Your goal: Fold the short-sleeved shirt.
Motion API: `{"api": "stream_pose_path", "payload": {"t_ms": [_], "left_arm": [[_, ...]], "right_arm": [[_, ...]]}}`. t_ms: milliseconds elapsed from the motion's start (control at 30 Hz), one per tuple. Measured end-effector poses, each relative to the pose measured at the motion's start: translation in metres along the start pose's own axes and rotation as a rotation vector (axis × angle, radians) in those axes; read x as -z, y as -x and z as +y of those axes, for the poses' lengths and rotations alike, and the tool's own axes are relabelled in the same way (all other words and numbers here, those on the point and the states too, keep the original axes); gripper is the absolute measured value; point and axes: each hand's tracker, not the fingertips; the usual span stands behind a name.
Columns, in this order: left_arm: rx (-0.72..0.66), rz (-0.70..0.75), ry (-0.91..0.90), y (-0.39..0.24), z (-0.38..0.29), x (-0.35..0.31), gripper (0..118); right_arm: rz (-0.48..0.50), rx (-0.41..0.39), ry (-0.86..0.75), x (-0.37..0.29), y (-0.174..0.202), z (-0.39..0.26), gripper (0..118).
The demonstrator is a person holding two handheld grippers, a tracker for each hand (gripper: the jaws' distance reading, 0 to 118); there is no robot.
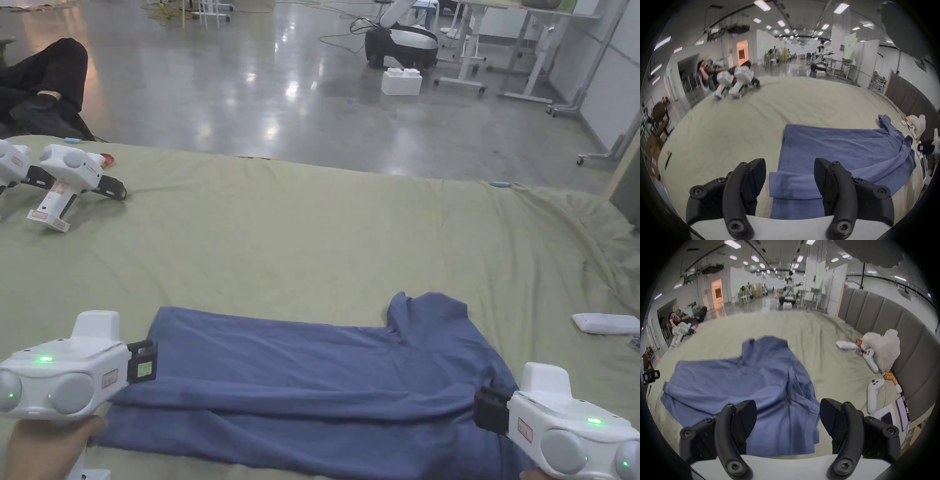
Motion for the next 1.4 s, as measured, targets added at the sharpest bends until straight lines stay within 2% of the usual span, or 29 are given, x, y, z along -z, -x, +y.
{"api": "stream_pose_path", "payload": {"t_ms": [200, 267, 300, 367, 400, 467, 500, 533, 567, 600, 633, 900, 1133, 1300, 1367, 1400], "left_arm": [[-0.032, -0.018, -0.232, -0.034, 0.003, -0.055, 64], [-0.02, 0.002, -0.296, -0.028, 0.002, -0.051, 62], [-0.008, 0.016, -0.332, -0.032, 0.001, -0.06, 58], [0.003, 0.031, -0.387, -0.036, -0.002, -0.07, 44], [-0.006, 0.027, -0.417, -0.038, -0.004, -0.078, 38], [-0.027, 0.016, -0.435, -0.039, -0.006, -0.088, 26], [-0.037, 0.001, -0.44, -0.041, -0.007, -0.095, 24], [-0.046, -0.018, -0.445, -0.042, -0.008, -0.1, 21], [-0.046, -0.022, -0.451, -0.042, -0.011, -0.103, 17], [-0.043, -0.014, -0.442, -0.043, -0.012, -0.106, 8], [-0.041, -0.009, -0.439, -0.045, -0.013, -0.109, 0], [-0.071, -0.009, -0.38, -0.016, -0.037, -0.099, 0], [-0.135, -0.016, -0.08, 0.043, -0.047, -0.041, 0], [-0.161, -0.045, 0.113, 0.058, -0.042, -0.007, 0], [-0.184, -0.063, 0.163, 0.061, -0.042, 0.007, 13], [-0.184, -0.068, 0.188, 0.062, -0.044, 0.015, 24]], "right_arm": [[0.06, 0.042, -0.277, -0.053, 0.039, 0.008, 84], [0.081, 0.054, -0.355, -0.069, 0.05, 0.01, 84], [0.09, 0.066, -0.386, -0.078, 0.054, 0.011, 83], [0.077, 0.086, -0.449, -0.091, 0.064, 0.013, 77], [0.078, 0.087, -0.485, -0.099, 0.069, 0.012, 72], [0.051, 0.085, -0.529, -0.109, 0.077, 0.013, 46], [0.035, 0.08, -0.547, -0.114, 0.082, 0.013, 46], [0.028, 0.074, -0.567, -0.119, 0.085, 0.011, 41], [0.017, 0.061, -0.587, -0.123, 0.089, 0.01, 30], [0.008, 0.048, -0.59, -0.123, 0.092, 0.009, 12], [-0.006, 0.037, -0.599, -0.125, 0.094, 0.008, 3], [0.016, -0.01, -0.638, -0.129, 0.103, -0.003, 0], [0.032, -0.034, -0.574, -0.118, 0.103, -0.012, 0], [0.03, -0.043, -0.517, -0.108, 0.1, -0.022, 0], [0.027, -0.045, -0.498, -0.105, 0.098, -0.025, 0], [0.025, -0.045, -0.49, -0.103, 0.096, -0.026, 0]]}}
